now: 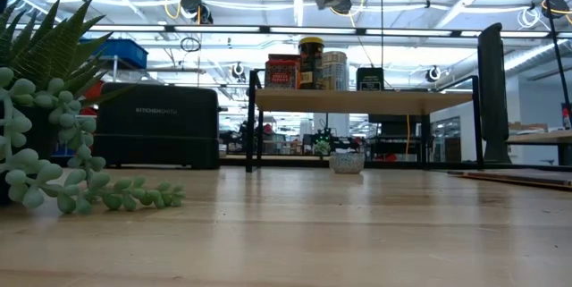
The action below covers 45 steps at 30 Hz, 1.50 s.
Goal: Shelf spices
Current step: Put the white seasoning bottle on the shelf
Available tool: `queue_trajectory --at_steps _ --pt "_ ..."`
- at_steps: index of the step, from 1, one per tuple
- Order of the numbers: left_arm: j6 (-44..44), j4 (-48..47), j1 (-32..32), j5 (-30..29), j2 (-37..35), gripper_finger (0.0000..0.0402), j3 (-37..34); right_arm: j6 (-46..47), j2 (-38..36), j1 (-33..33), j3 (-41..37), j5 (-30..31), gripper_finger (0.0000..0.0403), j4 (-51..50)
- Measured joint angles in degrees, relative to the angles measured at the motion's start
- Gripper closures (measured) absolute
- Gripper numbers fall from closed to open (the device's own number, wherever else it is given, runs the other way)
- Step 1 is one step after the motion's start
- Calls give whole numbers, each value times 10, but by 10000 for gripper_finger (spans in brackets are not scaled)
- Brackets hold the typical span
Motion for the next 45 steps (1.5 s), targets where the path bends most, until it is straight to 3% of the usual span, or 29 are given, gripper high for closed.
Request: queue_trajectory --at_steps 15,22,28,45 --pt "33 1 66 65 122 193 142 103 0 62 0 62 174 -60" --pt "54 -15 84 68 175 193 175 168 0 93 0 89 174 -100" --pt "66 -11 105 71 188 193 178 220 6 110 0 95 174 -129" --pt "94 -31 124 98 225 193 178 244 40 120 0 117 174 -119"
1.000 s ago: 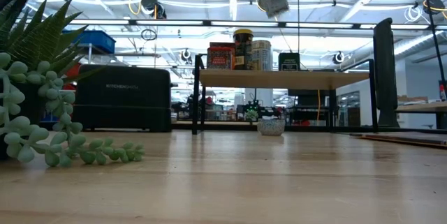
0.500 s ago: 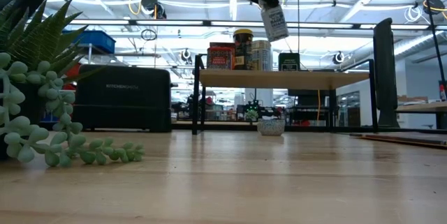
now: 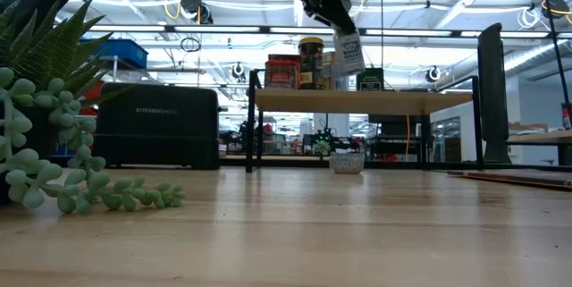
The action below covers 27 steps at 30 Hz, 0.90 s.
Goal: Shelf spices
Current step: Put the white seasoning bottle on the shelf
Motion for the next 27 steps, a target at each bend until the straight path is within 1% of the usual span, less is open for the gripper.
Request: queue_trajectory --at_steps 16,21,27 --pt "23 -12 18 0 9 193 0 8 2 3 0 3 174 -1" --pt "31 -12 20 2 9 193 0 6 2 3 0 18 174 -3" --pt "35 -13 21 12 22 190 0 4 2 2 0 20 174 -4"
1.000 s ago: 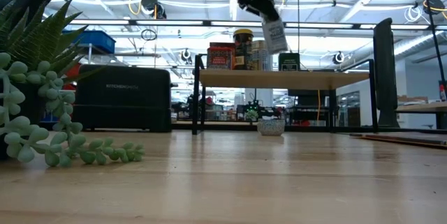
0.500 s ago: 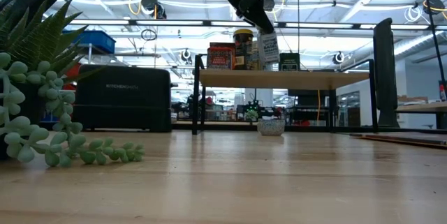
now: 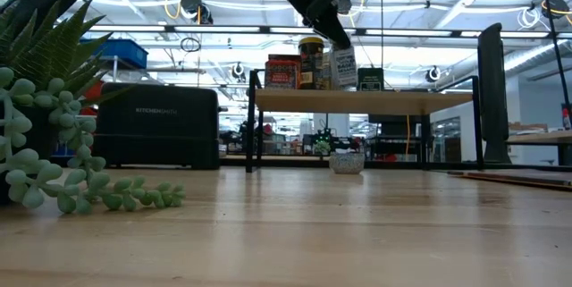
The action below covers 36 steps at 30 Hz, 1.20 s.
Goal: Shelf spices
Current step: Put the white seasoning bottle on the shelf
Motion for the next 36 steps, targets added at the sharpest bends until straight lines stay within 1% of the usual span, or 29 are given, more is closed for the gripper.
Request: queue_trajectory --at_steps 5,14,28,36 --pt "1 1 0 9 12 188 0 0 0 0 0 0 174 -3" --pt "11 -14 2 10 12 186 6 -5 0 0 0 9 174 -5" --pt "25 -11 3 10 12 185 7 -18 0 -8 0 13 175 -5" --pt "25 -12 3 10 12 185 7 -23 0 -8 0 12 194 -5"
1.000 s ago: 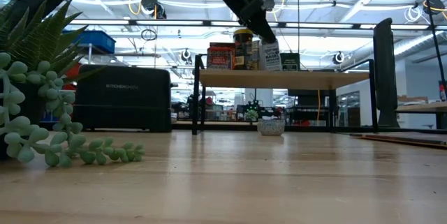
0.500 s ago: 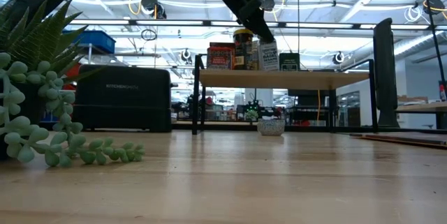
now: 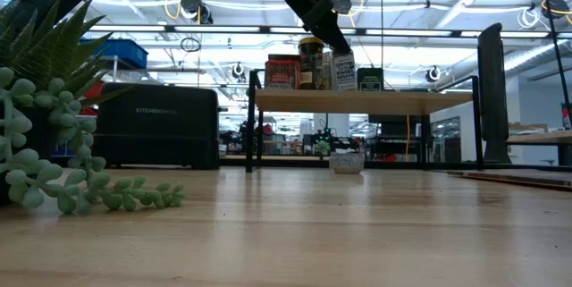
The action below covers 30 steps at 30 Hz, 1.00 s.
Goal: Shelf spices
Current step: Put the white seasoning bottle on the shelf
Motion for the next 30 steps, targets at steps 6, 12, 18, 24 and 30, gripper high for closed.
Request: queue_trajectory --at_steps 6,12,18,24,30 --pt "0 0 0 0 0 185 0 -3 0 0 0 0 201 1" --pt "0 2 0 0 0 184 0 -3 0 0 0 0 202 2" --pt "0 2 0 1 0 184 0 -5 0 0 0 0 202 2" --pt "1 5 0 1 0 184 0 -7 0 0 0 -1 202 3" --pt "1 5 0 1 0 184 0 -8 0 0 0 -1 202 3"
